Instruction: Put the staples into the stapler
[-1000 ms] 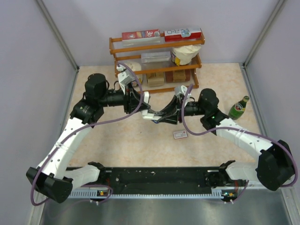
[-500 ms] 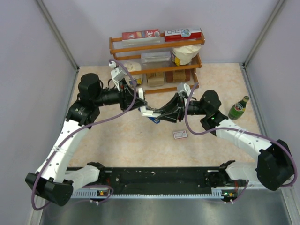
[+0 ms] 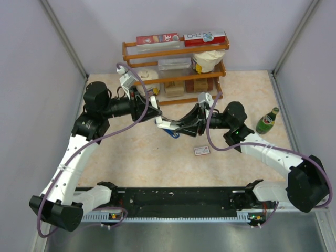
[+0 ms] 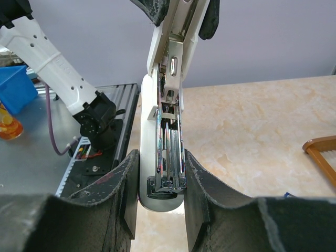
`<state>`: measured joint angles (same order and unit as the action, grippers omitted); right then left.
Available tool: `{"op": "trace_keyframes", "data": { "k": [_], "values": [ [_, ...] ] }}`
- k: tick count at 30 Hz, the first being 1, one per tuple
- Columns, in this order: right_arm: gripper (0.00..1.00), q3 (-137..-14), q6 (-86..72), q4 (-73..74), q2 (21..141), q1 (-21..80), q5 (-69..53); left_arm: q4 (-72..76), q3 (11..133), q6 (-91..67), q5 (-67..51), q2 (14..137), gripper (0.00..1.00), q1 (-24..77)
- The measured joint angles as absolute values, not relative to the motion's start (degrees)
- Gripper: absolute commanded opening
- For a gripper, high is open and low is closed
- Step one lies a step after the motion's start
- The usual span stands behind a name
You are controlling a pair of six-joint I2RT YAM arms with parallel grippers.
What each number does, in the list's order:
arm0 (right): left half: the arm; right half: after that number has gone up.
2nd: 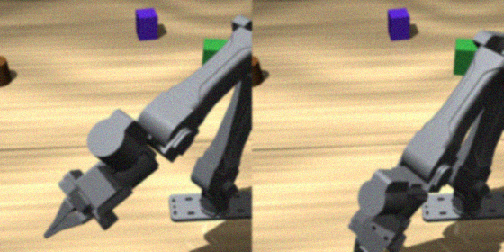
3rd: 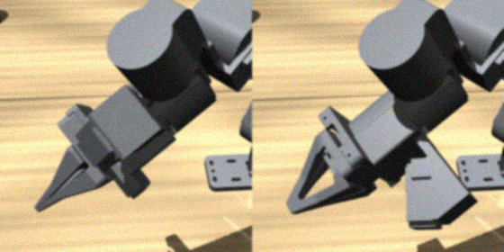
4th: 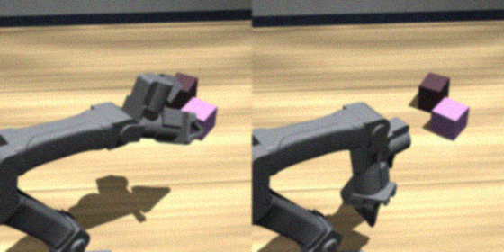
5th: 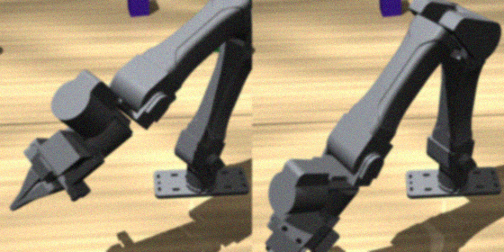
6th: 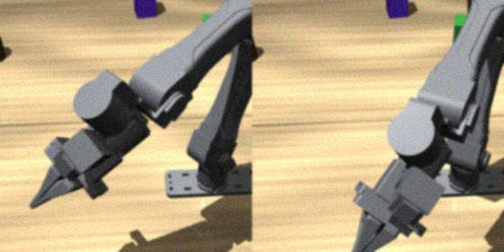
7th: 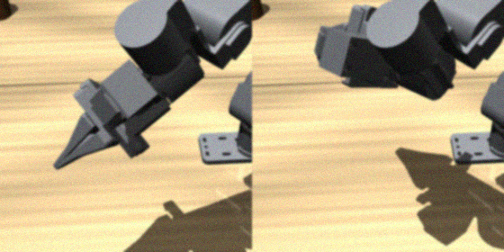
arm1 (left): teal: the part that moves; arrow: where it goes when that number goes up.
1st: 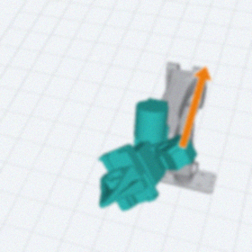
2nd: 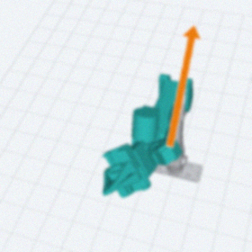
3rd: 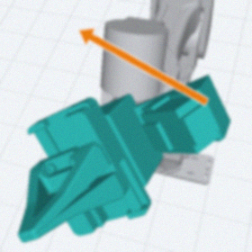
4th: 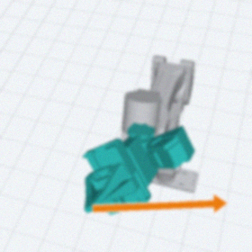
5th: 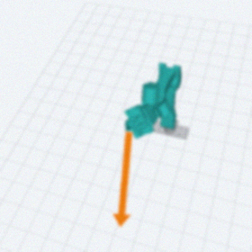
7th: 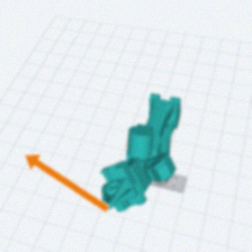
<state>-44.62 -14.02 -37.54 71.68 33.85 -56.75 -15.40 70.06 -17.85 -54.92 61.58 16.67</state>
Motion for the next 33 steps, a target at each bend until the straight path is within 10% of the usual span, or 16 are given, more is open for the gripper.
{"op": "trace_keyframes", "data": {
  "k": [15,33],
  "values": [
    [0.42,-44.66,-9.10,-30.61,70.50,33.89,-57.08,-8.45,63.35,-15.81,-59.33,59.86,0.00,15.59],
    [0.66,-44.62,-4.01,-16.47,67.99,31.40,-60.97,-6.22,56.64,-0.97,-59.68,55.68,0.00,13.17]
  ]
}}
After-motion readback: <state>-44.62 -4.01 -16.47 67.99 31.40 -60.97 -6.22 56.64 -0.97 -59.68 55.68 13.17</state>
